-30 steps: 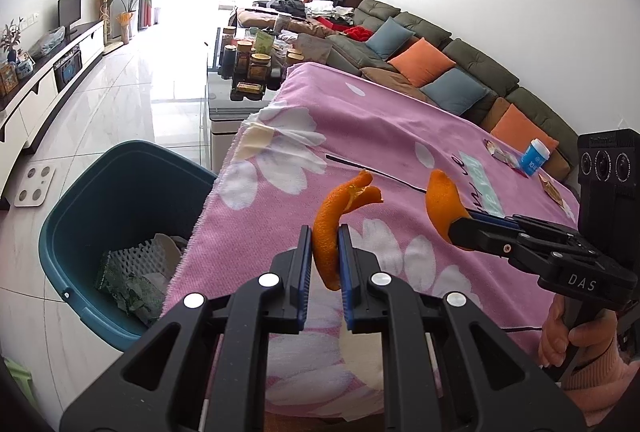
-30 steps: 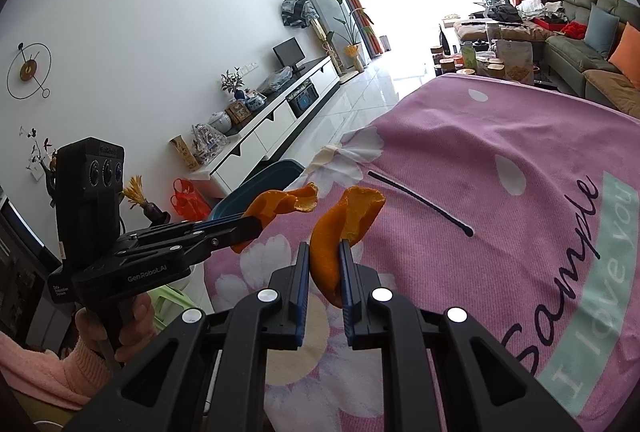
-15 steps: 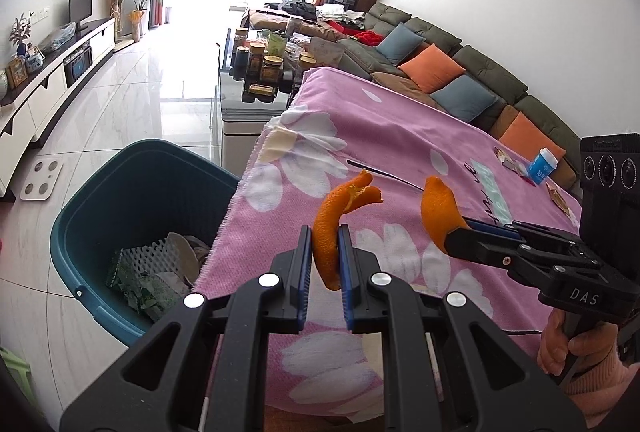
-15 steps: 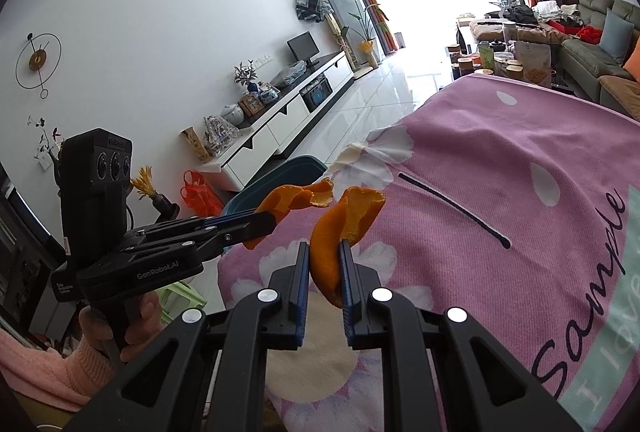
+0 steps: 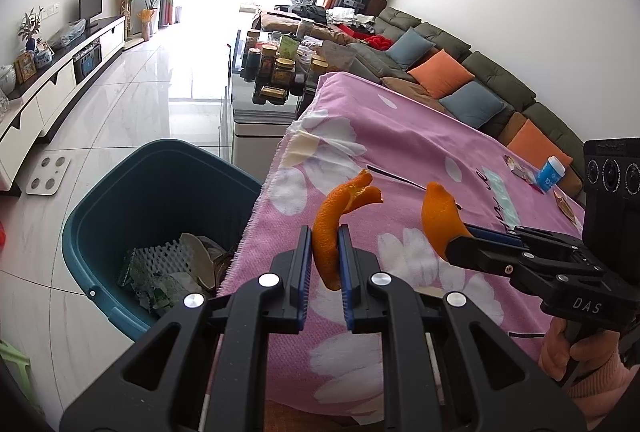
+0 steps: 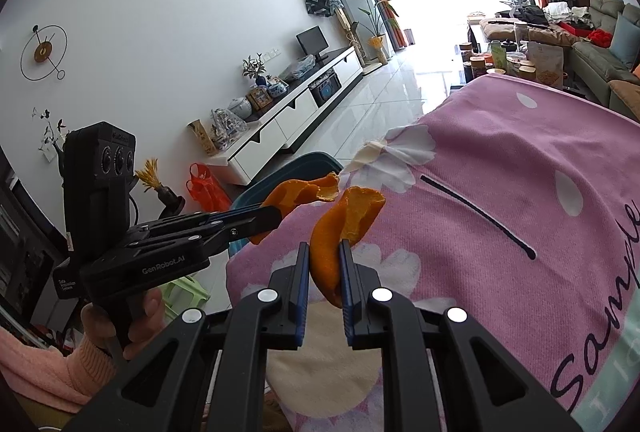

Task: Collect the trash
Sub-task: 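Carry both held orange peels from the table to the teal bin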

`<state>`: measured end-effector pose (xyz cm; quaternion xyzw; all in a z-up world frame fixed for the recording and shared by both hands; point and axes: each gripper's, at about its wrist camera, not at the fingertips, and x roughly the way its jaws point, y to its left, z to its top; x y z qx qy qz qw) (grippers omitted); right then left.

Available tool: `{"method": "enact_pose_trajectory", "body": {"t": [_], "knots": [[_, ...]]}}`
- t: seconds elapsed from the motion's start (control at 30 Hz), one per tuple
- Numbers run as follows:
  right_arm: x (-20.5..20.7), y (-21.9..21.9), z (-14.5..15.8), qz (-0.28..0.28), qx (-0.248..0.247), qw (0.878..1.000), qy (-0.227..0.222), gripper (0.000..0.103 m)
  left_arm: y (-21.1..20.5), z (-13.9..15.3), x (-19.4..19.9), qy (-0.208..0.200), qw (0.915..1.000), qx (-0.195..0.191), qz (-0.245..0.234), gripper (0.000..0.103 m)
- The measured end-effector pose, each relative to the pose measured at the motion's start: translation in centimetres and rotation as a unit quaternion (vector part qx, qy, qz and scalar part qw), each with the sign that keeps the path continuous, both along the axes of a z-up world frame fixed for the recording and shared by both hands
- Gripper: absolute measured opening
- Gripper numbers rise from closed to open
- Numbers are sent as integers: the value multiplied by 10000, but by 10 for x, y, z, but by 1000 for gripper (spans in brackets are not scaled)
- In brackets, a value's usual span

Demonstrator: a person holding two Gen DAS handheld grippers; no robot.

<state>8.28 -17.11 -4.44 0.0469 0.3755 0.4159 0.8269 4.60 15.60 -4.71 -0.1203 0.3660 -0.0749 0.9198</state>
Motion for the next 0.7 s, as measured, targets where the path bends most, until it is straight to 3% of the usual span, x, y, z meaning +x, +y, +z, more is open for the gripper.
{"method": "enact_pose_trajectory", "body": {"t": [0.7], "knots": [[2,21,0,237,-40,9997,-3,13,19,0,-3,-24,9996,-6,266,13]]}}
